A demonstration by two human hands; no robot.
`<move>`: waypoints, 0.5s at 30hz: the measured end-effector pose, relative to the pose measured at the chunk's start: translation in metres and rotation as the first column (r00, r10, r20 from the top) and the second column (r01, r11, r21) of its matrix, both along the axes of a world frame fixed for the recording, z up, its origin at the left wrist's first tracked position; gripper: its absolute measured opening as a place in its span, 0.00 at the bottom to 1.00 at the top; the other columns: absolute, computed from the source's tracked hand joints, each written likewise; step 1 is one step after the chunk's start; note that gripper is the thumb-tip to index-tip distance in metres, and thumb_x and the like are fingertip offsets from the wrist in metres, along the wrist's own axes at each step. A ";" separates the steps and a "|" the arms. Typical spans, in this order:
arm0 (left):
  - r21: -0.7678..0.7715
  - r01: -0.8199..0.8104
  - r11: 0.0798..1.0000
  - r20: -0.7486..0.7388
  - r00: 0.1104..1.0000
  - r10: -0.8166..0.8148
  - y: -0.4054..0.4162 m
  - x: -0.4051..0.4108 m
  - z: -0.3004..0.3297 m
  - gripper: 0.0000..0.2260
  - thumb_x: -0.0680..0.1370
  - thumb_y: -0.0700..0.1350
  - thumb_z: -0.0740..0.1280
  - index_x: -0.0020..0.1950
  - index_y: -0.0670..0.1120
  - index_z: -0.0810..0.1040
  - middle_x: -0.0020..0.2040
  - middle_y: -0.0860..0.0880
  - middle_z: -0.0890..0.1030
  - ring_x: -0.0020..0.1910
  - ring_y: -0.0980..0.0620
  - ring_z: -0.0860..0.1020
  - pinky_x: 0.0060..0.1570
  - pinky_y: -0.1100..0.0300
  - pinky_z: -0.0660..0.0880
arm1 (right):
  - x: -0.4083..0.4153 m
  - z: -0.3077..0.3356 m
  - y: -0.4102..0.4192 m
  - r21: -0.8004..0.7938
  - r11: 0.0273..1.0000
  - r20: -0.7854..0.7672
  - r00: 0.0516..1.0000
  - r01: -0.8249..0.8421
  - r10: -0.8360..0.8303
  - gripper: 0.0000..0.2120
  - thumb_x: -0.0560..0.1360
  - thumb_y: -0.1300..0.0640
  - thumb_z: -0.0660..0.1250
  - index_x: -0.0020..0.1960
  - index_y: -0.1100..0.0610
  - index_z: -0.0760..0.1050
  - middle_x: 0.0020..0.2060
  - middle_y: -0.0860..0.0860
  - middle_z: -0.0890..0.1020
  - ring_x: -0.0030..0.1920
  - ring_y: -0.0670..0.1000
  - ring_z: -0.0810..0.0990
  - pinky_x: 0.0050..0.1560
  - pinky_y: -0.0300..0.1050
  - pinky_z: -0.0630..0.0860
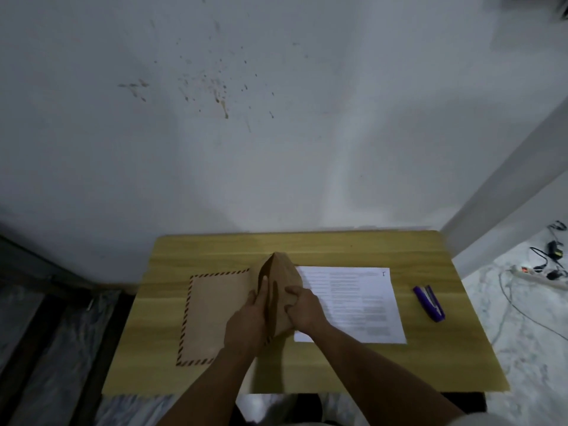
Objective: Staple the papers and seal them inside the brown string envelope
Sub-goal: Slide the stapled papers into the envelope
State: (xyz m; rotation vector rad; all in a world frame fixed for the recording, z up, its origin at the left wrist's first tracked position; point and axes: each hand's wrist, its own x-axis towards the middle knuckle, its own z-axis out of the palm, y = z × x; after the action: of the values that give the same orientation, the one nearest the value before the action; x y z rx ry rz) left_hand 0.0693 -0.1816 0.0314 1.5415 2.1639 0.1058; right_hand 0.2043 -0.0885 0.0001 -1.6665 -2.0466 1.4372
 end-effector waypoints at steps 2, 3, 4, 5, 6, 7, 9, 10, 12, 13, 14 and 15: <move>0.022 0.002 1.000 0.043 0.999 -0.003 0.000 0.003 -0.005 0.44 0.81 0.54 0.61 0.71 0.65 0.21 0.74 0.45 0.70 0.49 0.45 0.82 0.45 0.48 0.82 | 0.003 0.001 0.000 -0.011 1.000 -0.012 1.000 -0.019 0.019 0.23 0.77 0.62 0.66 0.71 0.53 0.73 0.67 0.54 0.77 0.62 0.53 0.79 0.55 0.38 0.76; 0.024 -0.006 1.000 0.071 0.997 0.004 0.000 0.006 -0.003 0.43 0.81 0.56 0.61 0.72 0.64 0.23 0.72 0.45 0.73 0.51 0.46 0.82 0.48 0.48 0.82 | 0.005 0.003 0.000 -0.017 1.000 -0.018 1.000 -0.025 0.024 0.23 0.77 0.63 0.66 0.72 0.53 0.73 0.68 0.54 0.77 0.62 0.52 0.79 0.55 0.39 0.76; 0.013 -0.016 1.000 0.093 0.996 0.015 0.000 0.009 -0.001 0.41 0.81 0.58 0.59 0.74 0.63 0.26 0.70 0.45 0.75 0.52 0.46 0.82 0.51 0.48 0.81 | 0.007 0.002 0.000 -0.021 0.999 -0.019 0.999 -0.030 0.030 0.24 0.77 0.63 0.66 0.72 0.54 0.73 0.68 0.54 0.77 0.62 0.53 0.79 0.55 0.40 0.76; 0.017 -0.031 0.999 0.120 0.992 0.028 0.000 0.012 0.002 0.39 0.79 0.63 0.57 0.77 0.60 0.29 0.69 0.44 0.76 0.54 0.46 0.82 0.53 0.48 0.80 | 0.009 0.001 0.000 -0.026 0.999 -0.018 0.999 -0.037 0.037 0.24 0.77 0.62 0.66 0.72 0.54 0.72 0.68 0.54 0.77 0.62 0.53 0.79 0.56 0.40 0.76; 0.029 -0.059 0.998 0.158 0.986 0.054 0.001 0.014 0.003 0.39 0.76 0.68 0.52 0.79 0.58 0.34 0.70 0.44 0.75 0.57 0.45 0.81 0.57 0.48 0.79 | 0.011 0.001 0.000 -0.022 0.998 -0.016 0.999 -0.051 0.050 0.24 0.77 0.62 0.66 0.73 0.54 0.72 0.68 0.54 0.77 0.62 0.53 0.79 0.57 0.41 0.76; 0.038 -0.090 0.995 0.196 0.977 0.081 0.001 0.016 0.003 0.40 0.74 0.71 0.48 0.81 0.57 0.37 0.71 0.44 0.75 0.60 0.45 0.80 0.60 0.48 0.77 | 0.013 0.001 -0.001 -0.013 0.998 -0.016 0.998 -0.066 0.066 0.25 0.77 0.62 0.66 0.73 0.54 0.71 0.68 0.54 0.77 0.62 0.54 0.79 0.59 0.42 0.76; 0.062 -0.103 0.993 0.210 0.974 0.088 0.002 0.016 -0.006 0.37 0.78 0.68 0.51 0.82 0.58 0.39 0.70 0.45 0.76 0.61 0.44 0.79 0.61 0.48 0.77 | 0.019 -0.002 -0.001 0.009 0.996 -0.034 0.996 -0.086 0.086 0.25 0.77 0.60 0.66 0.74 0.53 0.71 0.67 0.54 0.78 0.62 0.54 0.79 0.61 0.46 0.76; 0.066 -0.100 0.993 0.200 0.976 0.085 0.003 0.015 -0.011 0.35 0.81 0.62 0.56 0.81 0.59 0.38 0.68 0.44 0.78 0.58 0.44 0.80 0.59 0.49 0.78 | 0.023 -0.003 0.000 0.013 0.997 -0.053 0.995 -0.079 0.080 0.25 0.77 0.59 0.66 0.74 0.52 0.71 0.66 0.54 0.79 0.60 0.54 0.80 0.61 0.49 0.77; 0.060 -0.113 0.992 0.202 0.974 0.099 0.005 0.011 -0.023 0.35 0.83 0.52 0.60 0.80 0.61 0.39 0.62 0.44 0.81 0.53 0.44 0.81 0.53 0.50 0.78 | 0.034 -0.001 0.003 -0.008 1.000 -0.110 0.994 -0.004 0.003 0.23 0.78 0.54 0.67 0.73 0.49 0.72 0.60 0.52 0.82 0.52 0.51 0.84 0.57 0.50 0.80; 0.054 -0.121 0.991 0.203 0.973 0.108 0.007 0.009 -0.027 0.34 0.83 0.51 0.60 0.81 0.61 0.40 0.61 0.43 0.82 0.52 0.44 0.81 0.51 0.51 0.78 | 0.041 0.001 0.006 -0.024 0.998 -0.133 0.989 0.060 -0.063 0.21 0.79 0.52 0.68 0.71 0.48 0.73 0.55 0.51 0.84 0.47 0.49 0.85 0.55 0.51 0.81; 0.044 -0.134 0.990 0.199 0.972 0.122 0.007 0.007 -0.031 0.34 0.83 0.51 0.60 0.81 0.61 0.40 0.60 0.43 0.82 0.51 0.44 0.81 0.49 0.52 0.77 | 0.050 0.001 0.010 -0.025 0.991 -0.133 0.982 0.134 -0.136 0.20 0.79 0.49 0.68 0.70 0.48 0.74 0.51 0.50 0.84 0.45 0.48 0.85 0.53 0.50 0.82; 0.029 -0.150 0.988 0.204 0.969 0.141 0.008 0.005 -0.034 0.35 0.83 0.51 0.60 0.81 0.62 0.40 0.60 0.42 0.82 0.49 0.44 0.80 0.48 0.54 0.76 | 0.060 -0.001 0.016 0.000 0.978 -0.105 0.973 0.208 -0.207 0.19 0.79 0.47 0.68 0.68 0.48 0.75 0.50 0.49 0.85 0.46 0.48 0.85 0.54 0.49 0.81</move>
State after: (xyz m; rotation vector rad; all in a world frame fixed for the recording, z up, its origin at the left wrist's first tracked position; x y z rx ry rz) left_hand 0.0742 -0.1735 -0.0021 1.3312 2.1217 0.3460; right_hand 0.2645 -0.0722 -0.0006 -1.7042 -1.7638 1.4087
